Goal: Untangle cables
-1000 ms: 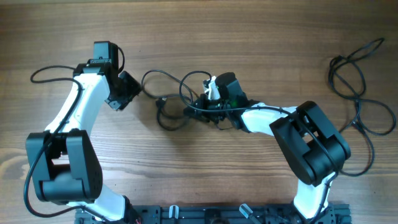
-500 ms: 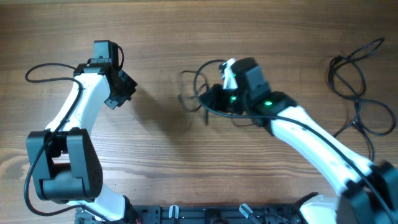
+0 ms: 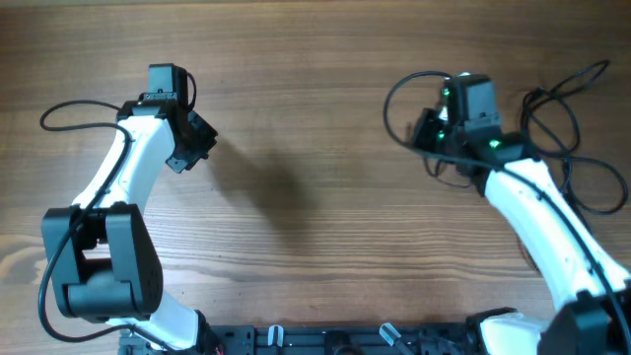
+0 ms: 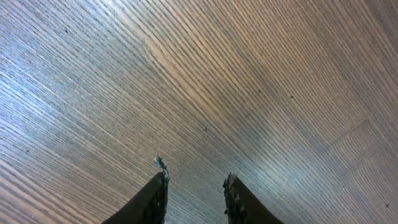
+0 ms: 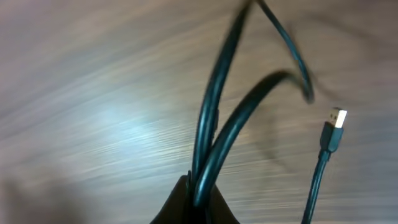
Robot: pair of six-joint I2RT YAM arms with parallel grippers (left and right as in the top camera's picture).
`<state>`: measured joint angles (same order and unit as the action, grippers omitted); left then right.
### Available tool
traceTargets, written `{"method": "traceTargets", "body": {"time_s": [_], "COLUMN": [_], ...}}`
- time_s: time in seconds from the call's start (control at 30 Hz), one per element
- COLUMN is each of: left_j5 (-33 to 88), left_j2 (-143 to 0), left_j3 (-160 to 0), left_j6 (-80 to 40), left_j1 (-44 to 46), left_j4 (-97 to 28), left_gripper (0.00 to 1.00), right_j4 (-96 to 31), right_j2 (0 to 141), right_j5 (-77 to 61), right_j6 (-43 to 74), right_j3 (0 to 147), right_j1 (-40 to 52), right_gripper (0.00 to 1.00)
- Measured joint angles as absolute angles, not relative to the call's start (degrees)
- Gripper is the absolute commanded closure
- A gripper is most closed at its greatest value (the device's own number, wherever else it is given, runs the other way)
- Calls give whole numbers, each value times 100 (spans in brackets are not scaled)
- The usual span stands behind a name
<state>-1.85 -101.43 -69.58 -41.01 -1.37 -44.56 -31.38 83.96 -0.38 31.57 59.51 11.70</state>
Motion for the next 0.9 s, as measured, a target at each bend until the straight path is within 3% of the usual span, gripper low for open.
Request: {"method": "traceTargets", "body": {"time_s": [0.5, 0.9], "left_j5": [-185, -185], "left_j2": [-10143, -10143], "left_j3": [-6958, -6958], "left_j6": [-4101, -4104], "left_j1": [-137, -137], "left_j4": [-4456, -4456], "left_gripper": [63, 63], "right_j4": [-3321, -3122], "right_j2": [9894, 10110], "right_j5": [698, 867], "right_j6": [2880, 3000], "right_j3": [5951, 5951], "right_j1": [-635, -2598], "right_gripper": [96, 95]}}
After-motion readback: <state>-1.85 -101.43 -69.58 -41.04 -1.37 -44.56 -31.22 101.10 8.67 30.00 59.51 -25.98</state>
